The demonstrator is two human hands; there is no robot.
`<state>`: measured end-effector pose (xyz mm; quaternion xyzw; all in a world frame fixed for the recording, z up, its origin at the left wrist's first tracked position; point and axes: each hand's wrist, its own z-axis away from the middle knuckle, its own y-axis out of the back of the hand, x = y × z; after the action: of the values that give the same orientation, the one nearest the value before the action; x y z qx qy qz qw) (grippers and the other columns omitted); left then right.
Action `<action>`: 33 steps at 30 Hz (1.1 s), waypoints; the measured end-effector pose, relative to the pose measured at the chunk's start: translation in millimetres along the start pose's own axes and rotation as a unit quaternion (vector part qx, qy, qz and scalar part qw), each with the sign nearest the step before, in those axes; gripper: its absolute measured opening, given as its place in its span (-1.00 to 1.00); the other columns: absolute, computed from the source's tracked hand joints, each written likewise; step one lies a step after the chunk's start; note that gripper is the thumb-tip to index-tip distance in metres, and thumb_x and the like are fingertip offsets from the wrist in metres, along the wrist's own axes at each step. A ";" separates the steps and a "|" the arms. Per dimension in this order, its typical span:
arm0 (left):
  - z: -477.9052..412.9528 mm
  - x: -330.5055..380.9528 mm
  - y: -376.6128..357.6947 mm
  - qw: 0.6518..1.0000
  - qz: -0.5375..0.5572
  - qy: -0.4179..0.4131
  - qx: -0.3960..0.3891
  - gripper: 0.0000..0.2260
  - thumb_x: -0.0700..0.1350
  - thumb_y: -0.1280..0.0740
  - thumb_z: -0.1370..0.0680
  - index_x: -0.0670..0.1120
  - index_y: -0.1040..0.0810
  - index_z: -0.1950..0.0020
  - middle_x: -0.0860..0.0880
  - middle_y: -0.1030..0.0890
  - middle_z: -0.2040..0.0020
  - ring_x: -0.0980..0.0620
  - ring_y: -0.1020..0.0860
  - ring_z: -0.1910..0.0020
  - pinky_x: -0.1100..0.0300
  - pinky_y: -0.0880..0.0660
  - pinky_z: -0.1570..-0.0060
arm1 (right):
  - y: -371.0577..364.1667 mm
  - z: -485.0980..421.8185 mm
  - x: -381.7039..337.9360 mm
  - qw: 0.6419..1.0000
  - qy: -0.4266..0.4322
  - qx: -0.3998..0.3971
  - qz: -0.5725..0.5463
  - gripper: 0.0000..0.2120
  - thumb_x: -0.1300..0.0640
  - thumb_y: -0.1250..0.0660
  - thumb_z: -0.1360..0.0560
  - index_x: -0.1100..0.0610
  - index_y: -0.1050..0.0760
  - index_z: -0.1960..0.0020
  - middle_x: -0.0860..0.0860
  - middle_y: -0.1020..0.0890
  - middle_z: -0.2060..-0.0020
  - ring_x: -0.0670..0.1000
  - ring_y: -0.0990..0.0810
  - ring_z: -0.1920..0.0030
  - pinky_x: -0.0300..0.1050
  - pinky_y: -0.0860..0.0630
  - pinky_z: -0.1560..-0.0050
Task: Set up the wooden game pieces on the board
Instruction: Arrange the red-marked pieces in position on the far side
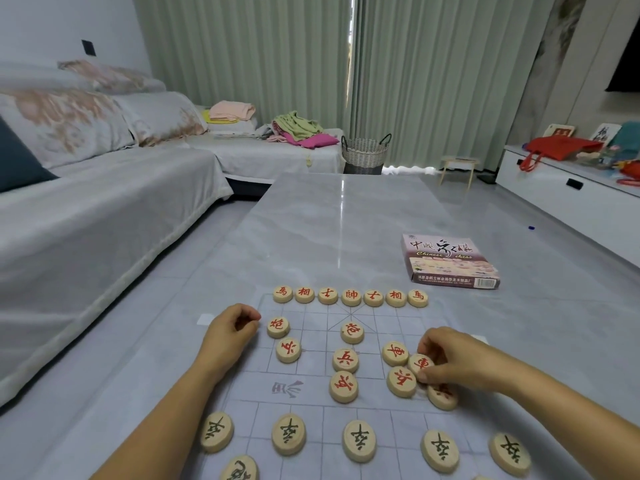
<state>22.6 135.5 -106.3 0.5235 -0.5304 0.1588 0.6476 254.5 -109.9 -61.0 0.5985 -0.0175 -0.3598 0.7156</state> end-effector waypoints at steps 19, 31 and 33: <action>-2.5 -5.9 -1.1 1.000 -0.013 -0.025 -0.001 -0.94 -0.23 -0.33 -0.49 -0.09 -0.55 0.08 -0.06 -0.57 0.03 0.03 -0.52 0.04 0.26 -0.42 0.10 | 12.4 -54.7 75.0 0.981 -0.026 0.186 -0.051 -0.62 0.11 -0.31 -0.50 0.14 -0.42 -0.30 0.01 -0.42 -0.07 -0.03 -0.41 -0.07 -0.20 -0.33 -0.18; -2.2 -4.6 -3.6 0.999 -0.022 -0.033 0.002 -0.94 -0.23 -0.32 -0.50 -0.09 -0.55 0.09 -0.06 -0.57 0.06 0.03 -0.52 0.07 0.24 -0.42 0.12 | 14.7 -79.8 76.7 0.970 -0.031 0.226 -0.084 -0.55 0.23 -0.30 -0.47 0.18 -0.37 -0.35 0.16 -0.42 -0.24 0.10 -0.40 -0.24 -0.11 -0.28 -0.31; -2.2 -4.0 -3.3 0.999 -0.023 -0.034 0.002 -0.94 -0.23 -0.32 -0.50 -0.09 -0.55 0.09 -0.05 -0.57 0.06 0.04 -0.52 0.07 0.26 -0.42 0.13 | 13.4 -80.0 76.9 0.966 -0.039 0.235 -0.100 -0.50 0.21 -0.33 -0.45 0.19 -0.34 -0.37 0.15 -0.40 -0.27 0.11 -0.40 -0.27 -0.07 -0.30 -0.33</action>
<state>24.6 137.4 -111.2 0.5422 -0.5393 0.1272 0.6316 354.5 -83.2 -103.2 0.7345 -0.0694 -0.4381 0.5136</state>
